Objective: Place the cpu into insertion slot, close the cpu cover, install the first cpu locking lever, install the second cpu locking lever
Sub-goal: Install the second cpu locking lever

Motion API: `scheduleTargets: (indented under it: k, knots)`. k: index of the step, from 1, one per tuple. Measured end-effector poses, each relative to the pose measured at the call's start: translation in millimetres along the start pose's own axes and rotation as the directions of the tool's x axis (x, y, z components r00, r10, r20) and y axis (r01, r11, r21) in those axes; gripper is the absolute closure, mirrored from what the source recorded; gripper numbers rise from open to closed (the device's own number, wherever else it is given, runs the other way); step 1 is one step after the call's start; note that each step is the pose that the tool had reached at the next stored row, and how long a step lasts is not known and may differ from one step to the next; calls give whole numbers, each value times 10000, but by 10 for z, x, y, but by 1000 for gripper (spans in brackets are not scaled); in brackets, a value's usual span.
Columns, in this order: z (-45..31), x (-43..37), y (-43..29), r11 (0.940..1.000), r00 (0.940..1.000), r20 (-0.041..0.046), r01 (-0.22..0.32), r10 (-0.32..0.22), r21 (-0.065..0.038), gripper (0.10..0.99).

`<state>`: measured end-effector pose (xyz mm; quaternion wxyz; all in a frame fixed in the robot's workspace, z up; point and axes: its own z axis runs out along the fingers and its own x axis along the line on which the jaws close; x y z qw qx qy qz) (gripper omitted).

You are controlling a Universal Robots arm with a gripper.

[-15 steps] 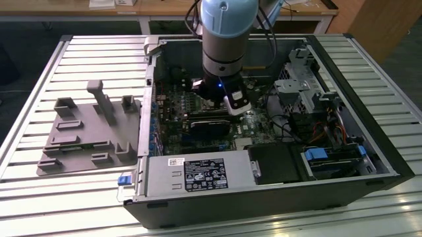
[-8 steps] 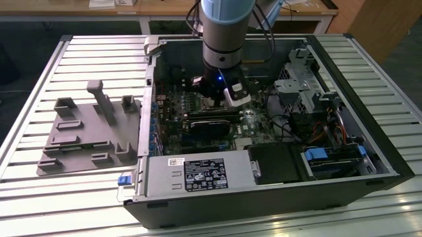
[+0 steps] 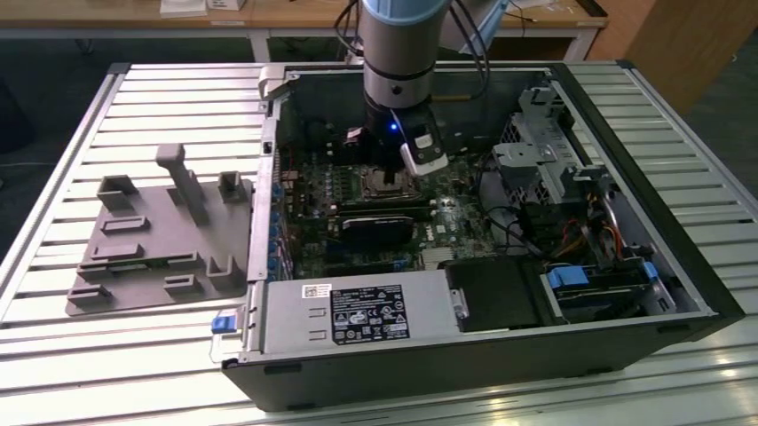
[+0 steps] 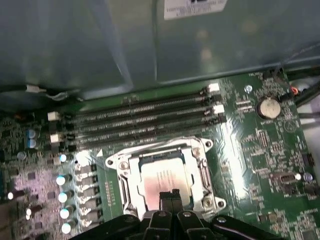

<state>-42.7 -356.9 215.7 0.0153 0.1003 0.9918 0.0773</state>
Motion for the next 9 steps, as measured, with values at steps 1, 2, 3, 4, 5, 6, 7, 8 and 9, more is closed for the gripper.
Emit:
scheduleTargets:
  k: [1, 2, 3, 4, 5, 6, 7, 8, 9]
  knots:
    - [-13, 0, 3, 10000, 10000, 1, 1, -1, 0, 984]
    - [-28, -1, 6, 10000, 10000, 1, 2, -2, 3, 984]
    - [-36, -1, 7, 10000, 10000, 2, 2, -2, 6, 984]
    - [-36, 0, 7, 10000, 10000, 3, 1, -1, 5, 984]
    - [-36, 0, 7, 10000, 10000, 3, 1, -1, 5, 984]
    - [-37, -1, 7, 10000, 10000, 5, 2, -2, 17, 984]
    - [-37, 0, 7, 10000, 10000, 7, 2, -2, 29, 984]
    - [-37, 0, 7, 10000, 10000, 8, 2, -2, 31, 984]
    - [-37, 0, 7, 10000, 10000, 8, 2, -2, 34, 984]
